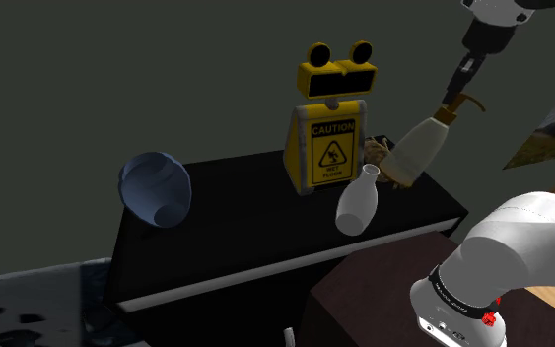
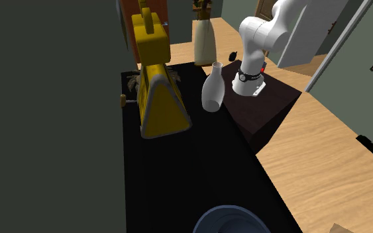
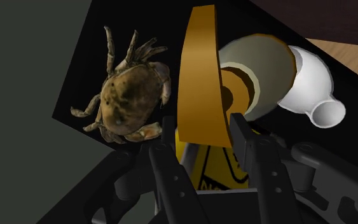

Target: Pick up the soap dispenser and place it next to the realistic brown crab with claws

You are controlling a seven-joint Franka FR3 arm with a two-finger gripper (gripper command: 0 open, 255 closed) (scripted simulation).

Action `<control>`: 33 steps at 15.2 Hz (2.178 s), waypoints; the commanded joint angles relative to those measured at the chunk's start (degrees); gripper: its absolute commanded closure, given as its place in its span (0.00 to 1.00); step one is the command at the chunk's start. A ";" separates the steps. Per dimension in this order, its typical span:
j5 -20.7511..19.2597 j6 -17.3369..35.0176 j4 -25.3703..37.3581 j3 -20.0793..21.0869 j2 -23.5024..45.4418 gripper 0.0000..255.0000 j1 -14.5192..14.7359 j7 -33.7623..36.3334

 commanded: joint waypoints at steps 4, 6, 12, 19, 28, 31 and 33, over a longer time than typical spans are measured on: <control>-0.61 3.18 -4.77 -0.54 -1.63 1.00 -0.30 0.42; -0.86 4.46 -6.58 -0.78 -2.16 1.00 -0.41 0.60; -1.71 8.35 -11.85 -1.55 -3.50 1.00 -0.80 1.10; -2.86 13.09 -17.66 -2.60 -4.55 1.00 -1.35 1.68; -4.70 19.65 -24.61 -4.20 -4.87 1.00 -2.21 2.42; -5.40 22.01 -26.79 -4.80 -4.66 1.00 -2.54 2.67; -5.96 23.80 -28.33 -5.26 -4.39 1.00 -2.81 2.87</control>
